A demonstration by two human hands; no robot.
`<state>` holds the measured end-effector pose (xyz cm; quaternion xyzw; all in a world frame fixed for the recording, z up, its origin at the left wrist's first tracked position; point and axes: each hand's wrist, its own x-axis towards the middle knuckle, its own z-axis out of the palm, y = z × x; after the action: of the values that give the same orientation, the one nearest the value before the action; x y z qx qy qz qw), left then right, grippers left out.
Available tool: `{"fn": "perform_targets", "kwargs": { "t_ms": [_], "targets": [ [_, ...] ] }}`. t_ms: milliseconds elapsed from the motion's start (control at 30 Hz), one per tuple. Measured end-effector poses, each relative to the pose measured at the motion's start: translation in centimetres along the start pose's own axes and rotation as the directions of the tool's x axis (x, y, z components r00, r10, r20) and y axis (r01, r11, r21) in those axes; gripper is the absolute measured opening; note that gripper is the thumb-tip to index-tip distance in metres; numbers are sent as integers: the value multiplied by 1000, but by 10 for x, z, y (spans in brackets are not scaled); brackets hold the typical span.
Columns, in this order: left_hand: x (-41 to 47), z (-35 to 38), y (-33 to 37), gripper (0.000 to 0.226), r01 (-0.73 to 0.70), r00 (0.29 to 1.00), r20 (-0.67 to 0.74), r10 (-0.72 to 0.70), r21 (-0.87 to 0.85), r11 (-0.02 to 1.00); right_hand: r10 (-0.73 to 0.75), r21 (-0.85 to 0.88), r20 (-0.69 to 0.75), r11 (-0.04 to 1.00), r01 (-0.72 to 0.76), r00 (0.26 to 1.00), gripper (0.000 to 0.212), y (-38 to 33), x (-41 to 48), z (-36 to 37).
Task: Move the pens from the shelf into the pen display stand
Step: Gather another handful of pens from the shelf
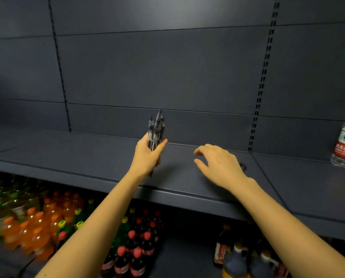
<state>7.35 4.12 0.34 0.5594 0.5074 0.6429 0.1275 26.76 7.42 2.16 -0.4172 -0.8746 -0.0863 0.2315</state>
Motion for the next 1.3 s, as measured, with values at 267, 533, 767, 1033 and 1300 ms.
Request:
{"fn": "perform_targets", "kwargs": {
  "t_ms": [267, 533, 767, 1033, 1300],
  "targets": [
    [-26, -160, -18, 6, -4, 970, -232, 72, 280, 960, -265, 140, -37, 953, 267, 964, 35, -148, 51, 36],
    [-85, -369, -34, 9, 175, 875, -483, 46, 403, 898, -518, 283, -74, 809, 516, 852, 37, -347, 95, 77],
    [-137, -492, -26, 23, 254, 735, -670, 100, 410, 876, -660, 341, -109, 678, 651, 744, 39, -488, 105, 97],
    [-153, -568, -37, 9, 301, 666, -739, 99, 388, 871, -739, 332, -151, 588, 737, 657, 36, -587, 136, 125],
    [-109, -647, -74, 6, 316, 665, -742, 86, 384, 868, -763, 376, -216, 510, 773, 609, 37, -676, 210, 162]
  ]
}}
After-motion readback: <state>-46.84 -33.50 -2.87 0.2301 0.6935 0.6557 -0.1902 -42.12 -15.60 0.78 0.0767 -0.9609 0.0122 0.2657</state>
